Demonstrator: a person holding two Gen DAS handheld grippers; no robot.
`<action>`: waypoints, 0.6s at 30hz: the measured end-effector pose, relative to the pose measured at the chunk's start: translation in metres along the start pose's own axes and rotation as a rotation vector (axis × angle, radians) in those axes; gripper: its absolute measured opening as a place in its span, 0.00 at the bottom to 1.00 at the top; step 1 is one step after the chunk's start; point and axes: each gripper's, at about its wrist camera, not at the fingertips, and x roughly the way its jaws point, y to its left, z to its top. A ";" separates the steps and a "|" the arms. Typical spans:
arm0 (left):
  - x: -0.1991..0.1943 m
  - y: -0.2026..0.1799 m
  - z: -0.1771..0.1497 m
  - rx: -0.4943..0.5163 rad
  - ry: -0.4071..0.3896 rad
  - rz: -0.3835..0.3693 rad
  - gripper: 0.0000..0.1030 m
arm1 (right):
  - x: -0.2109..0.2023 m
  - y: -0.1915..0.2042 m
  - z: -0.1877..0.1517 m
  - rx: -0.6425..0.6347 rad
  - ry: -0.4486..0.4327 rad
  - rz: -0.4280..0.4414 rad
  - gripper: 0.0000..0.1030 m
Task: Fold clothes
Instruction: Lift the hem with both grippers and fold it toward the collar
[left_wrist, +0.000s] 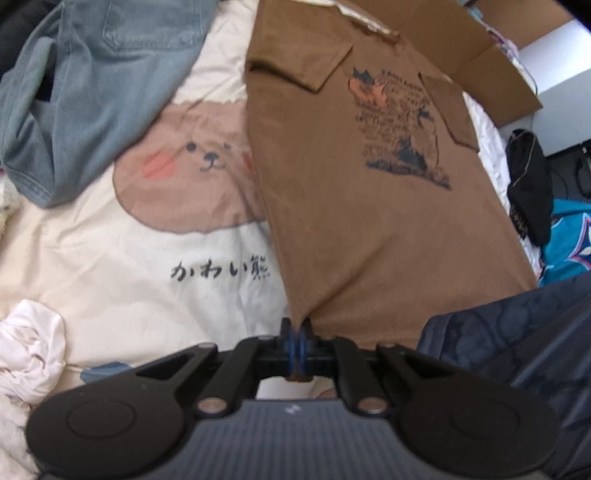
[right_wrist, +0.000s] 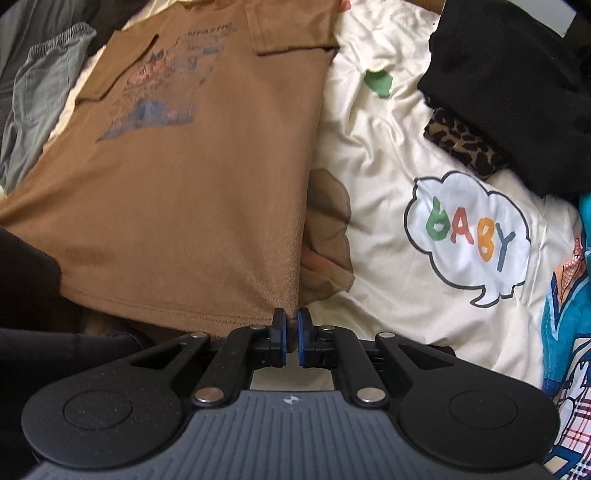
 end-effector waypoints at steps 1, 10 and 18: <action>-0.004 -0.002 0.002 0.003 -0.009 -0.003 0.02 | -0.003 0.000 0.002 0.005 -0.009 0.005 0.03; -0.024 0.006 0.028 -0.052 -0.103 -0.045 0.02 | -0.017 -0.027 0.020 0.214 -0.083 0.150 0.03; -0.019 0.019 0.051 -0.128 -0.163 -0.078 0.02 | -0.010 -0.057 0.040 0.371 -0.154 0.238 0.03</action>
